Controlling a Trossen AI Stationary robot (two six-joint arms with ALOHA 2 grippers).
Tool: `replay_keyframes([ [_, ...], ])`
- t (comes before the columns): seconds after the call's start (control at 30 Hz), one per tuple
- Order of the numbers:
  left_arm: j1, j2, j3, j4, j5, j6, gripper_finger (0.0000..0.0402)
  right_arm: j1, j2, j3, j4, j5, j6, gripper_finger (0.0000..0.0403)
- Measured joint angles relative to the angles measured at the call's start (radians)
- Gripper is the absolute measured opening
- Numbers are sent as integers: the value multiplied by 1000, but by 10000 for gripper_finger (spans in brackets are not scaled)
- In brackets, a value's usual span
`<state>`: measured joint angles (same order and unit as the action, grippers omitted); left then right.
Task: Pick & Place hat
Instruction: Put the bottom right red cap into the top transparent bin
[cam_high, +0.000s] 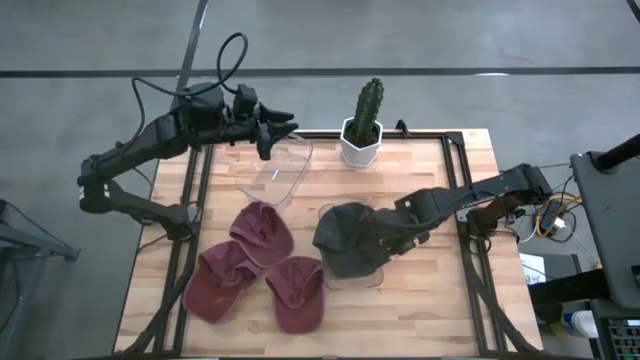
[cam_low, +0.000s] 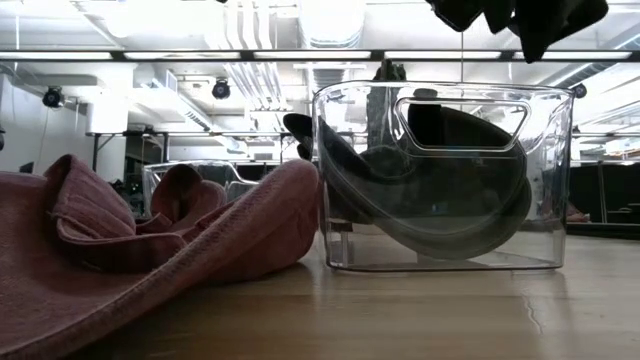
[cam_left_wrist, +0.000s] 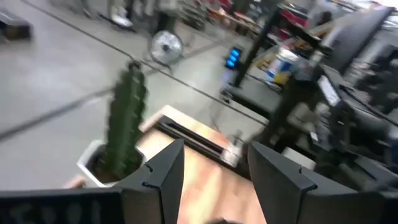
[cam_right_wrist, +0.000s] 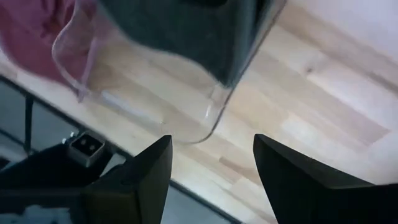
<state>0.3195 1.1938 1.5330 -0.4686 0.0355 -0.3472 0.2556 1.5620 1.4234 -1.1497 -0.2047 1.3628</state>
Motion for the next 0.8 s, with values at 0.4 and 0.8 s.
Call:
replay_keyframes([
  [0.4, -24, 7, -17, -404, 279, -185, 170, 48, 2, -25, 51, 116, -24, 219],
  [0.8, -88, 3, -208, -457, 316, -39, 170, 36, 2, -20, 352, 332, -214, 219],
])
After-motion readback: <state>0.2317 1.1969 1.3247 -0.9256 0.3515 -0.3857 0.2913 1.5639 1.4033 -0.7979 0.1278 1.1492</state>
